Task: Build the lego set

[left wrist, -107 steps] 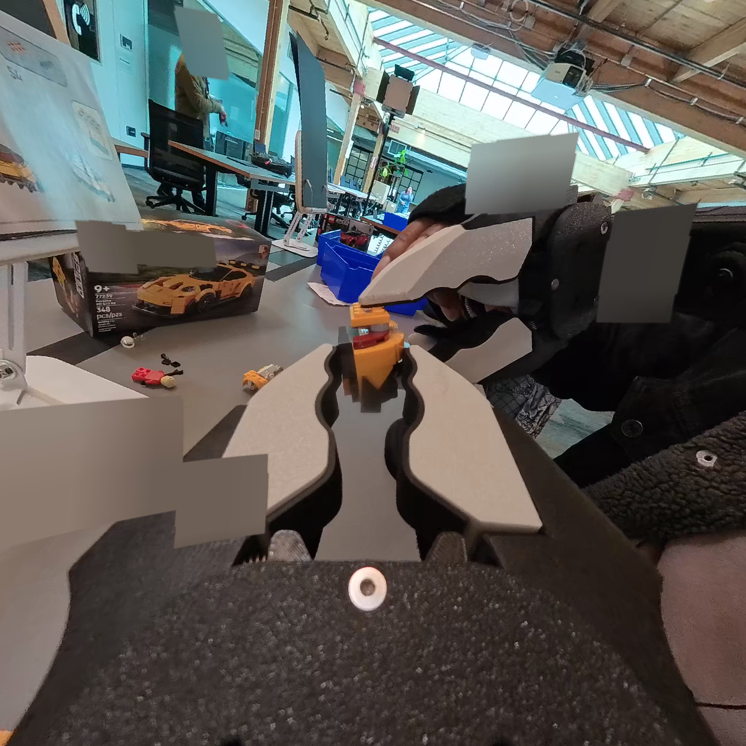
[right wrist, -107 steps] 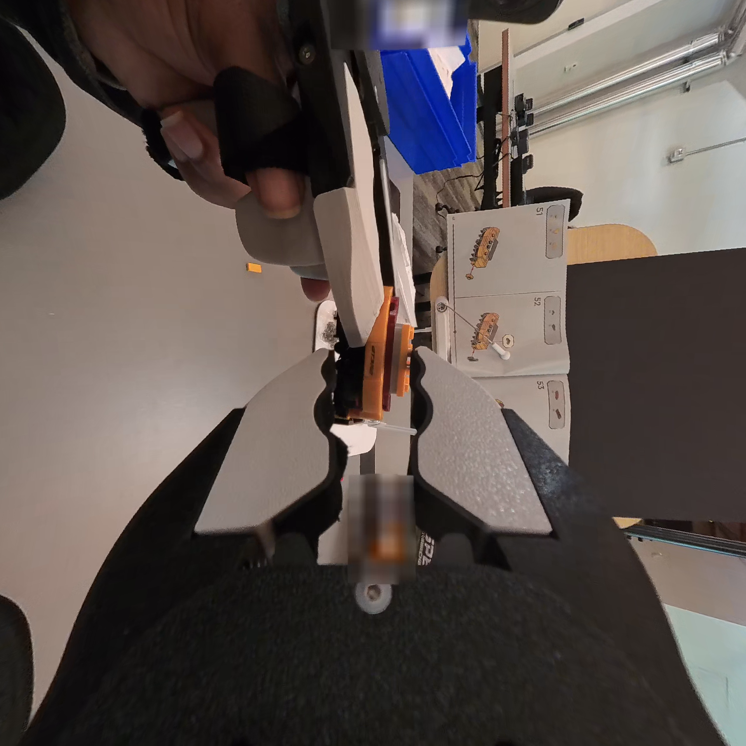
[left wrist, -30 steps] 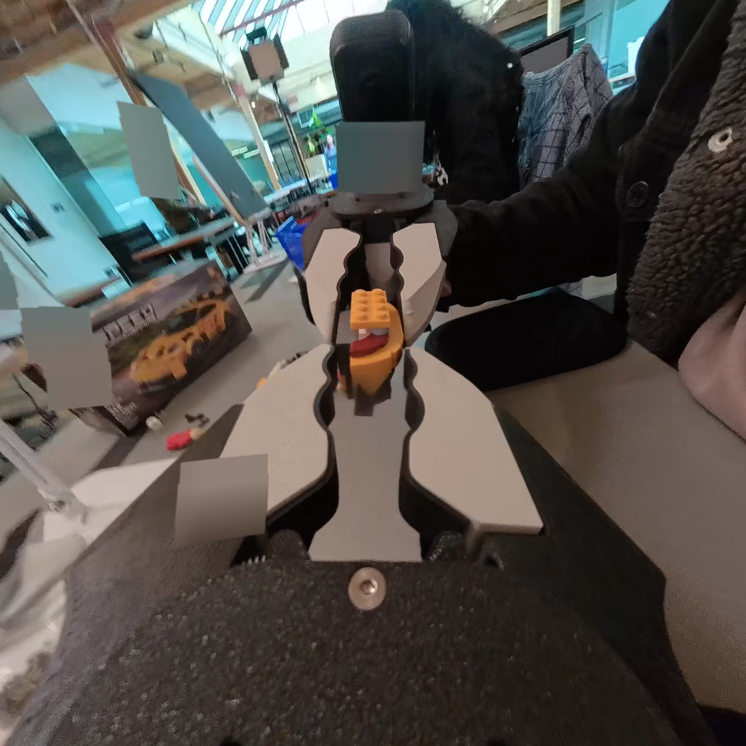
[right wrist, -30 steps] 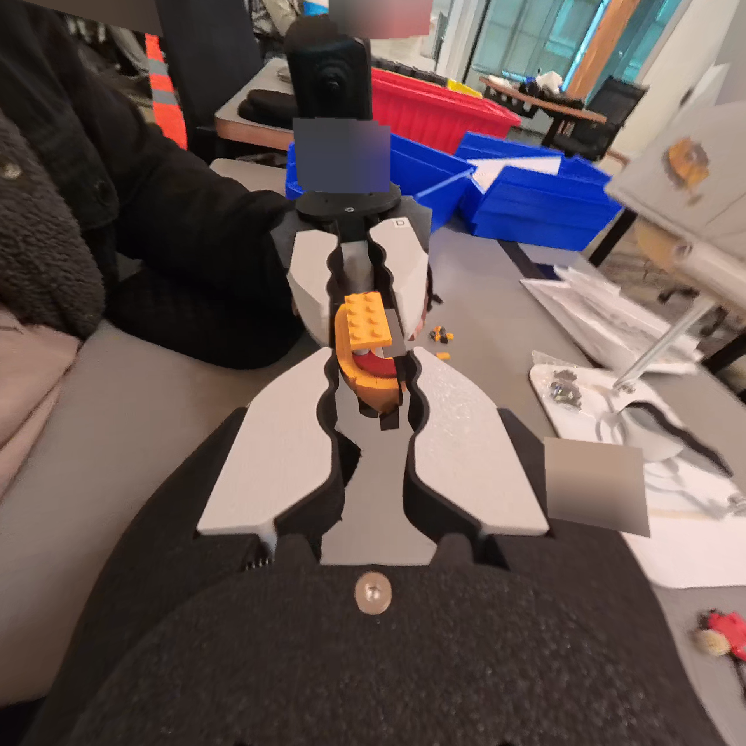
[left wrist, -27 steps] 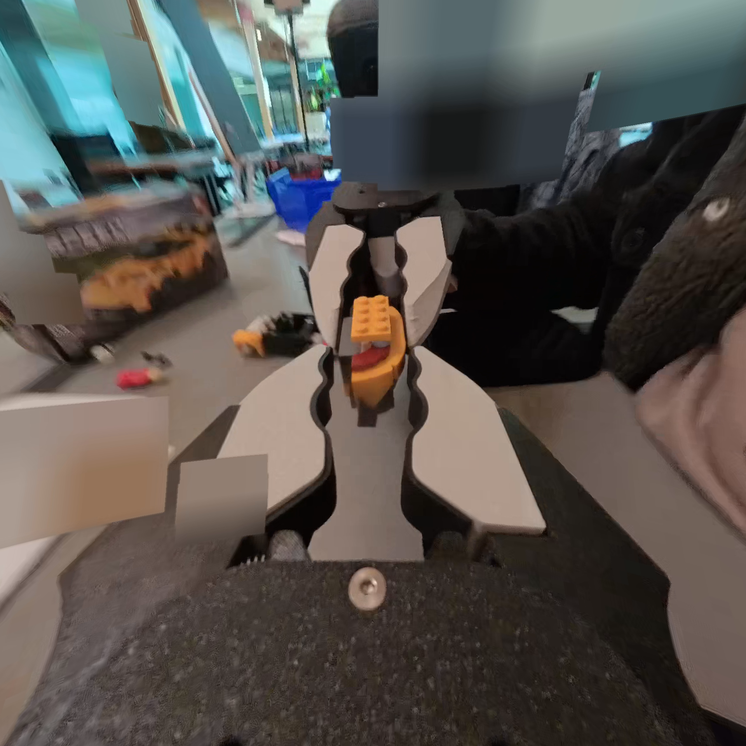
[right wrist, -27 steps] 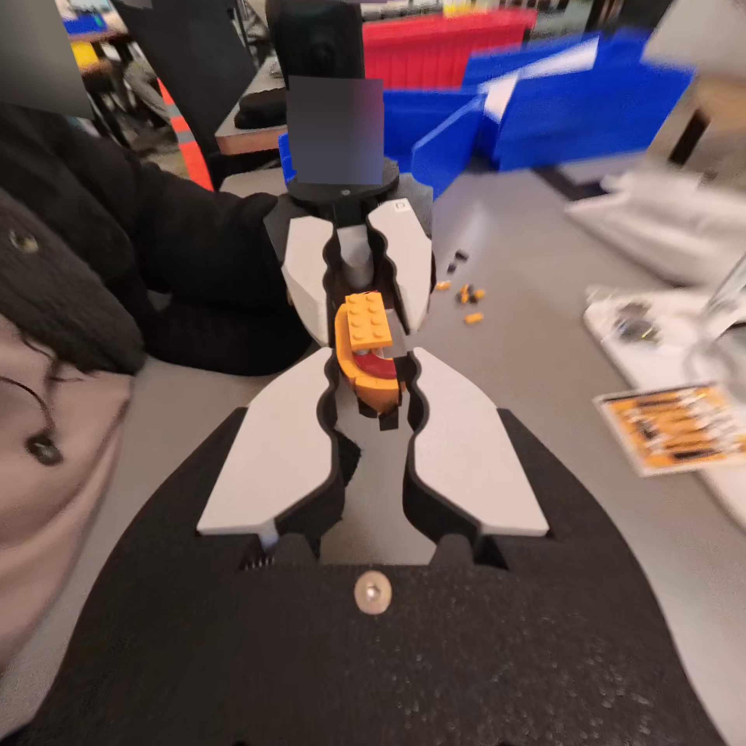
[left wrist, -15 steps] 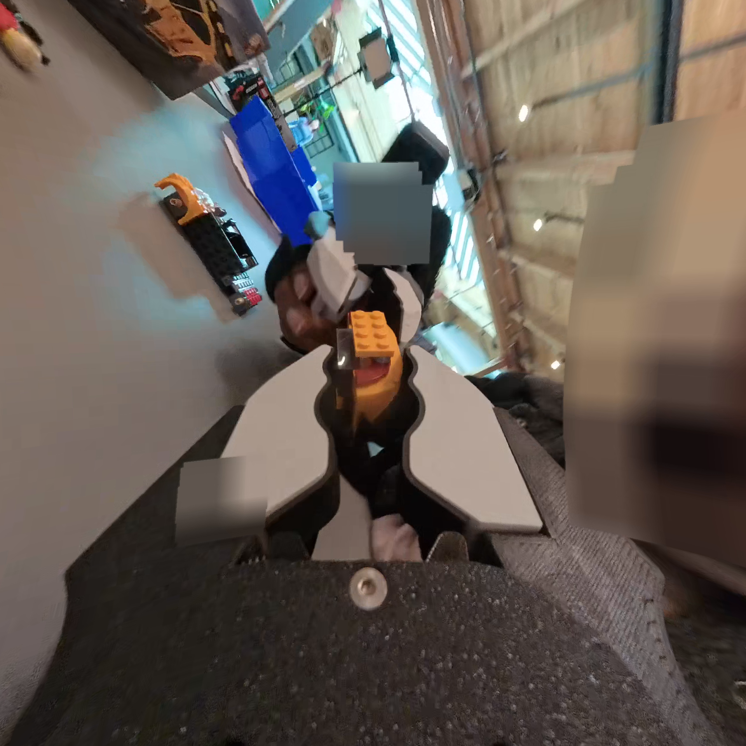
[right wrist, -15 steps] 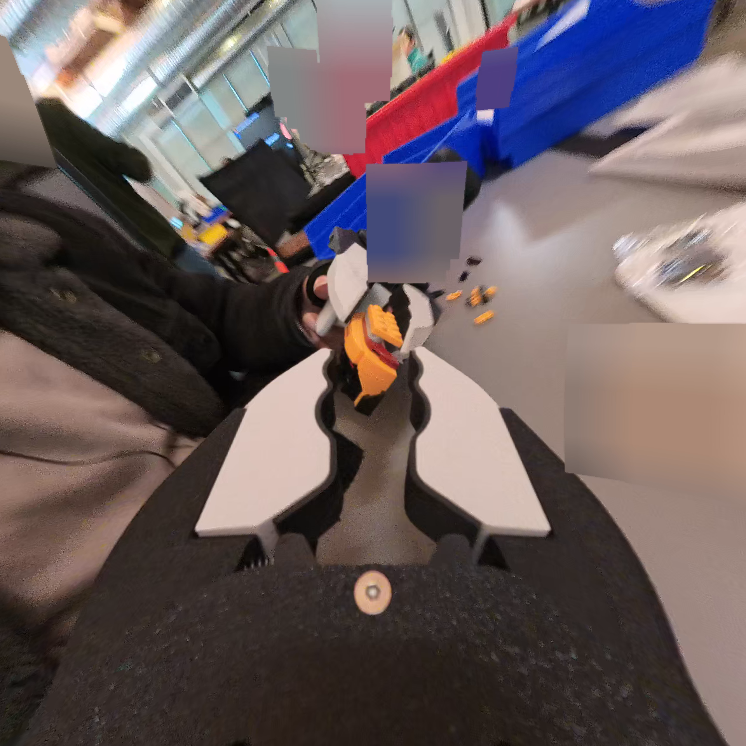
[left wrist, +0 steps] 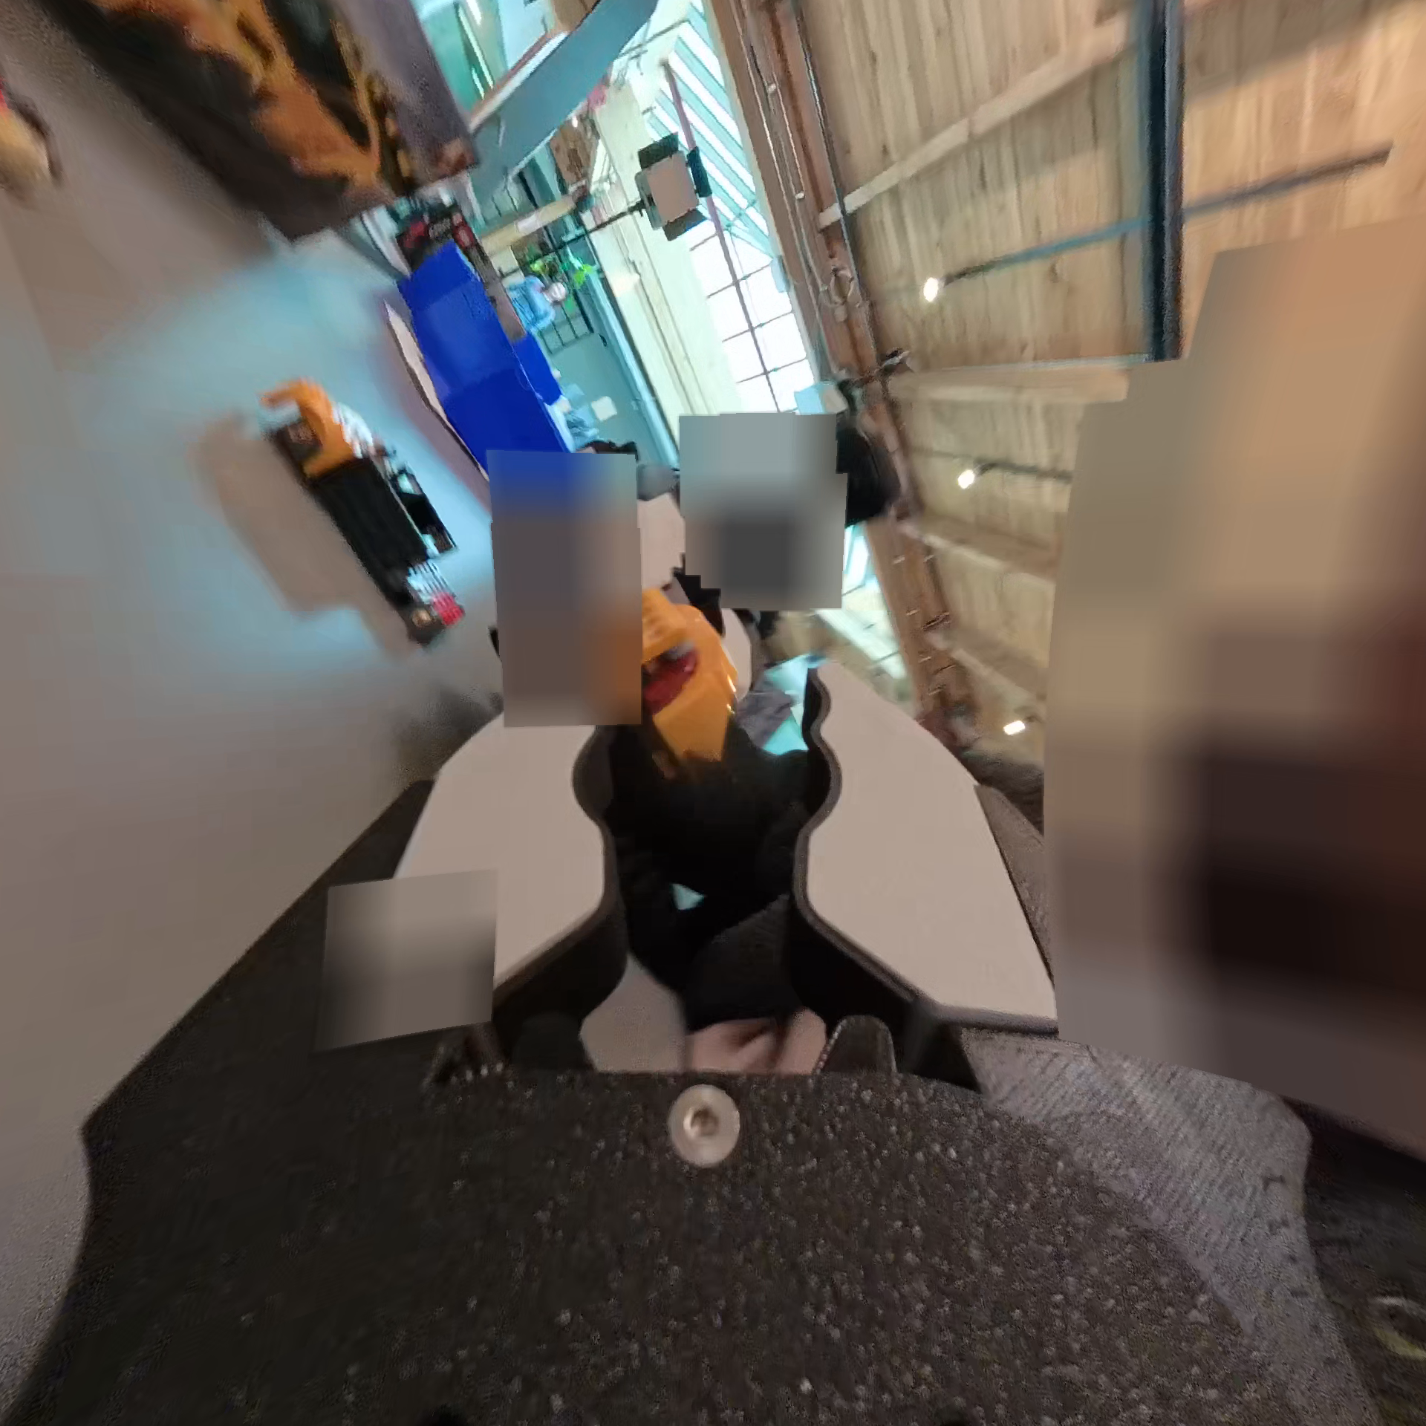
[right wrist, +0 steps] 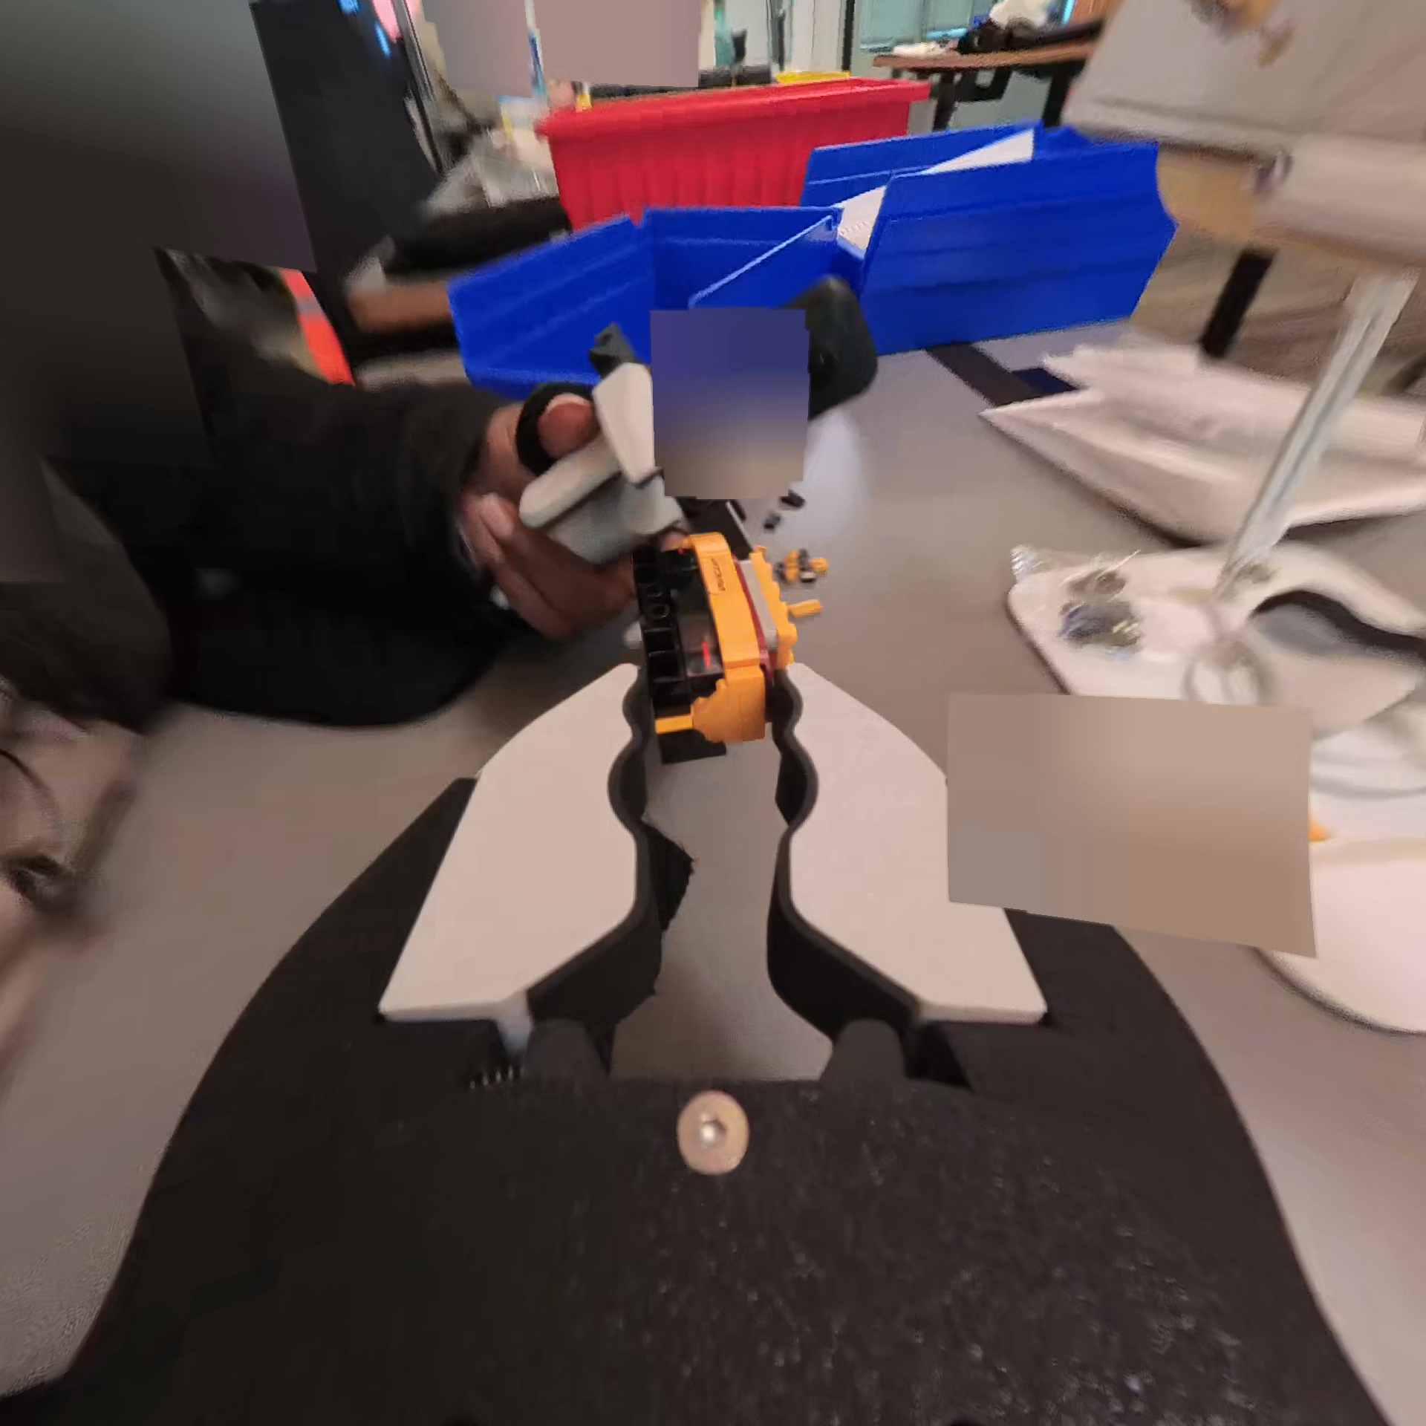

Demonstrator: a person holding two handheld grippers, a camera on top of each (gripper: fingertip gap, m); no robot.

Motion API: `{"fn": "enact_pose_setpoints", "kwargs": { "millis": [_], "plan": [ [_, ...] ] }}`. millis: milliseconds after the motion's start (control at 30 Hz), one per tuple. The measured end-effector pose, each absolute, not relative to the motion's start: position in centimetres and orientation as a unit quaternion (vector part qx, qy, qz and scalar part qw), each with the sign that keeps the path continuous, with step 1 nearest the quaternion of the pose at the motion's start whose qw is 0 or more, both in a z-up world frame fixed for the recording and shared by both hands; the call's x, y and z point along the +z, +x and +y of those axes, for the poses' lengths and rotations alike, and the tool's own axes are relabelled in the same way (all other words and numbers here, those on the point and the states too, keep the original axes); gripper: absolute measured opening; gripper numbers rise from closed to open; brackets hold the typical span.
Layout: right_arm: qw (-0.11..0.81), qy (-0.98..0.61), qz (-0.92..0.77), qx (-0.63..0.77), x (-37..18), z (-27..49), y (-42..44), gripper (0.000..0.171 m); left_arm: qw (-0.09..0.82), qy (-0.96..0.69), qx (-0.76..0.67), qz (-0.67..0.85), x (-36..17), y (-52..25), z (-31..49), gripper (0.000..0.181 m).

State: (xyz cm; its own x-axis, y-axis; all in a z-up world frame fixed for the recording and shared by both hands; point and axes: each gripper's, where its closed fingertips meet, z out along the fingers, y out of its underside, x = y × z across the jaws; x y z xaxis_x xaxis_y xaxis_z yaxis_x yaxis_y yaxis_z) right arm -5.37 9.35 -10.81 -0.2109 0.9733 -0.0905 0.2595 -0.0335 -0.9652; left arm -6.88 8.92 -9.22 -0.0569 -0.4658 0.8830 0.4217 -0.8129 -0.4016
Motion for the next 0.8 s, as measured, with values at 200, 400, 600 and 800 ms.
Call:
{"fn": "enact_pose_setpoints", "kwargs": {
  "millis": [200,400,600,800],
  "plan": [
    [0.164,-0.579,-0.466,0.649,-10.0,8.8,-5.2,0.03,0.475,-0.678,-0.524,0.2,-8.9,-6.8,8.6,0.046],
    [0.083,-0.609,-0.4,0.68,-11.0,9.0,-5.4,0.03,0.429,-0.702,-0.547,0.154,-10.3,-6.6,8.9,0.04],
    [0.058,-0.623,-0.378,0.683,-11.5,9.0,-5.5,0.029,0.371,-0.691,-0.615,0.084,-10.9,-6.9,9.2,0.039],
    [0.058,-0.623,-0.381,0.681,-11.5,8.9,-5.5,0.029,0.361,-0.685,-0.629,0.071,-10.9,-7.0,9.3,0.04]
  ]
}}
